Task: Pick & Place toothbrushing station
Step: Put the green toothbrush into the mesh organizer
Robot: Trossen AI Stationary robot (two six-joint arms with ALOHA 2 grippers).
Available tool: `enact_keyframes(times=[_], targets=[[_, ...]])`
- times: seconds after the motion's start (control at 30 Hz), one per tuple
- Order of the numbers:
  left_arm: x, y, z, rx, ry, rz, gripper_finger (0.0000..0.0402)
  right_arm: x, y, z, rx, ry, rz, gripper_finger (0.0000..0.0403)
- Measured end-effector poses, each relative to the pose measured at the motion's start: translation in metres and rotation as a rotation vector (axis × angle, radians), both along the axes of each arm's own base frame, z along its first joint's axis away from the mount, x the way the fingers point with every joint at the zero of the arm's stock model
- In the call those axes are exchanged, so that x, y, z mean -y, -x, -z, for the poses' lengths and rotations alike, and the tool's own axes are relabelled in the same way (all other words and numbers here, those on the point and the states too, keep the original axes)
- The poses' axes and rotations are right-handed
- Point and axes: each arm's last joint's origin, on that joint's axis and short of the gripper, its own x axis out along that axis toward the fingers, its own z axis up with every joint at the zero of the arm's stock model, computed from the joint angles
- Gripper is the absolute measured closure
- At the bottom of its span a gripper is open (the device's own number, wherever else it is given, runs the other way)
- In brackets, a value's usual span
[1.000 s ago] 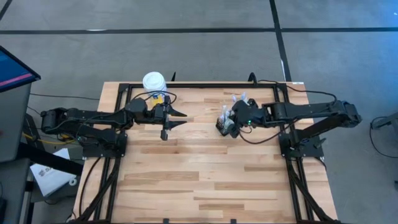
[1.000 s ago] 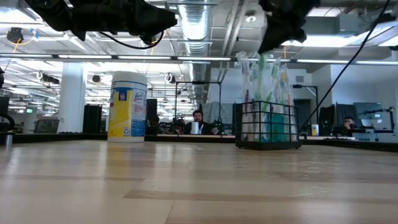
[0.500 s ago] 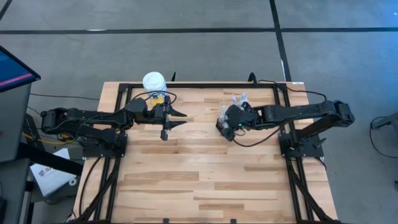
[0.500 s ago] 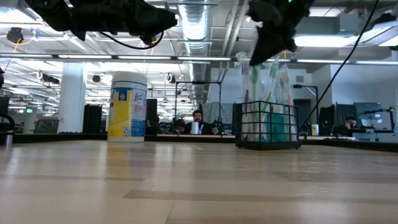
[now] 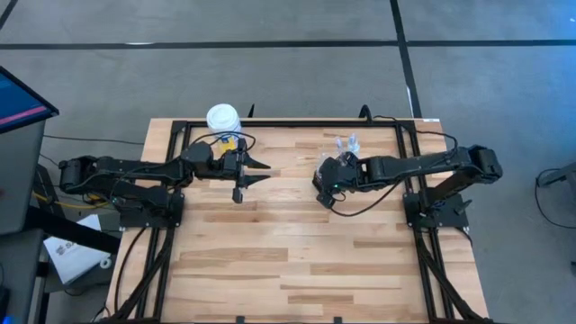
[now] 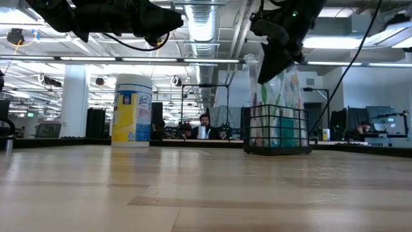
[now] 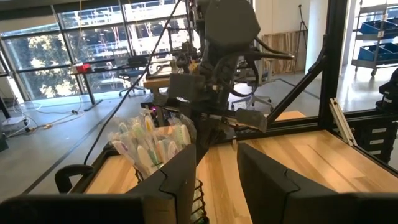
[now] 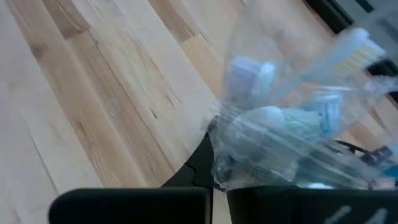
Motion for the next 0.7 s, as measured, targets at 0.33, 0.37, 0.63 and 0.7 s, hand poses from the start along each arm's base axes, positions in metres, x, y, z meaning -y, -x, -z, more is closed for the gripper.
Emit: enact_keyframes(times=[0.33, 0.37, 0.63, 0.7], targets=[[0.000, 0.000, 0.000, 0.000, 0.000, 0.000, 0.0288, 0.008, -0.005, 0.010, 0.017, -0.016, 0.013, 0.0394], [0.000, 0.000, 0.000, 0.000, 0.000, 0.000, 0.0288, 0.009, -0.004, 0.015, 0.022, -0.017, 0.017, 0.0394], [0.000, 0.000, 0.000, 0.000, 0.000, 0.000, 0.0288, 0.007, 0.002, 0.028, 0.056, -0.011, 0.033, 0.0372], [0.000, 0.000, 0.000, 0.001, 0.000, 0.000, 0.0288, 0.006, 0.002, 0.033, 0.032, -0.012, 0.005, 0.0357]])
